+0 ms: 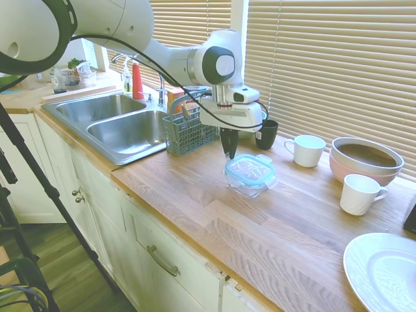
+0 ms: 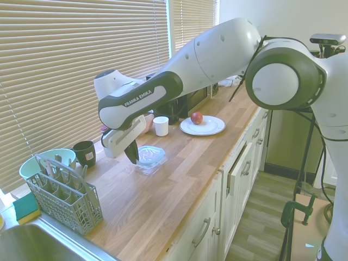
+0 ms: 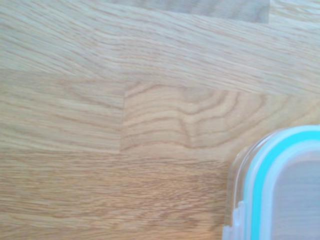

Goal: Cover the lid of the food container

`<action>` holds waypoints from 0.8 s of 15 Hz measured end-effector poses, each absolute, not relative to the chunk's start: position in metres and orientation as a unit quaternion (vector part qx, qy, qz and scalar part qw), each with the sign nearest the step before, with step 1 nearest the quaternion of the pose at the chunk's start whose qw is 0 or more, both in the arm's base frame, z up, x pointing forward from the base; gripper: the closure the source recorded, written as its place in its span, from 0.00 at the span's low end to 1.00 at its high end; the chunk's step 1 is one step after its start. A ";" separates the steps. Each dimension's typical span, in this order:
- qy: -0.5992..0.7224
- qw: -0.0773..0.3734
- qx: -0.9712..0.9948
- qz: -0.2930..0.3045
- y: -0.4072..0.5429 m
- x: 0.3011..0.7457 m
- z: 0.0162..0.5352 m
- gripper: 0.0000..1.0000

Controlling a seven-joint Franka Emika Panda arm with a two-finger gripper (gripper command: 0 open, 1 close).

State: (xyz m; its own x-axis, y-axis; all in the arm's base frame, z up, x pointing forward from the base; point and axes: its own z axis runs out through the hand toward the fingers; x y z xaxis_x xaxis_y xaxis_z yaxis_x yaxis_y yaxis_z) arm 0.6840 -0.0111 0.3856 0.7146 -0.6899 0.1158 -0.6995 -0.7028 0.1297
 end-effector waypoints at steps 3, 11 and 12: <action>-0.377 0.084 0.922 0.026 -0.012 0.685 0.379 1.00; -0.385 0.084 0.919 0.028 -0.016 0.687 0.379 0.00; -0.387 0.084 0.918 0.028 -0.017 0.688 0.379 0.00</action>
State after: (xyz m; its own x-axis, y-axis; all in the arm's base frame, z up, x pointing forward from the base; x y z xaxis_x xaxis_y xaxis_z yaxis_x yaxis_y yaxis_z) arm 0.6876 -0.0174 0.3792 0.6991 -0.7056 0.1162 -0.7149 -0.6864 0.1330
